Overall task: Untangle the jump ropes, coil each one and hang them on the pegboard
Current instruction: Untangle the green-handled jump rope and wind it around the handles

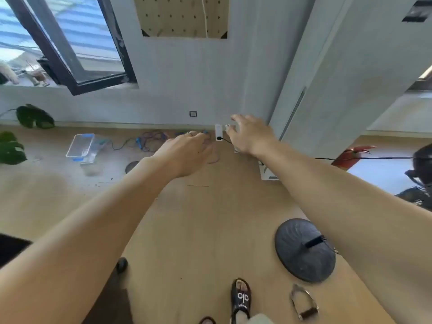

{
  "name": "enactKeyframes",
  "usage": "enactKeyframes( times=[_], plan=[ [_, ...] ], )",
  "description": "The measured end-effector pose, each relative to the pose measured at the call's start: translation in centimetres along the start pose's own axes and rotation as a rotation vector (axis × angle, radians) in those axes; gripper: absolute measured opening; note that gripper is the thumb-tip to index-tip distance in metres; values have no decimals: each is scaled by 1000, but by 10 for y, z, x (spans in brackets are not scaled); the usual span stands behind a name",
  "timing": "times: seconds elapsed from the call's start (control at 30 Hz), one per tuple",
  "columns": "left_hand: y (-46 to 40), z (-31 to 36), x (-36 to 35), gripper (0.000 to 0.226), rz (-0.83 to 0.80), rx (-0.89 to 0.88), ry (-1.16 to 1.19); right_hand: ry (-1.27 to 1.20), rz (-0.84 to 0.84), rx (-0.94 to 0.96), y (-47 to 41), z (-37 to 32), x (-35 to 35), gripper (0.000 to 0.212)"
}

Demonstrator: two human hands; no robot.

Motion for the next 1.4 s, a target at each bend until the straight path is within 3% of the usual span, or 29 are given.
enactKeyframes(
  times=[0.57,1.17,1.4],
  plan=[
    [-98,-43,-61,46,-185,139,-63,69,-244,34,-123,36,-105,53],
    [-277,-230,-73,52,-340,52,-102,46,-293,-55,-315,-62,-203,53],
    [-350,-274,-90,54,-418,16,-109,31,-309,-120,-393,-63,-232,51]
  ],
)
Point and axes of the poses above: each hand's wrist, its own y-axis away from the middle knuckle, its own x-axis out of the back of the hand, z = x × y, the point moved 9 cm from there along -y, towards the middle knuckle, and after that the axes turned 10 degrees about z, right-handed, at the moved point
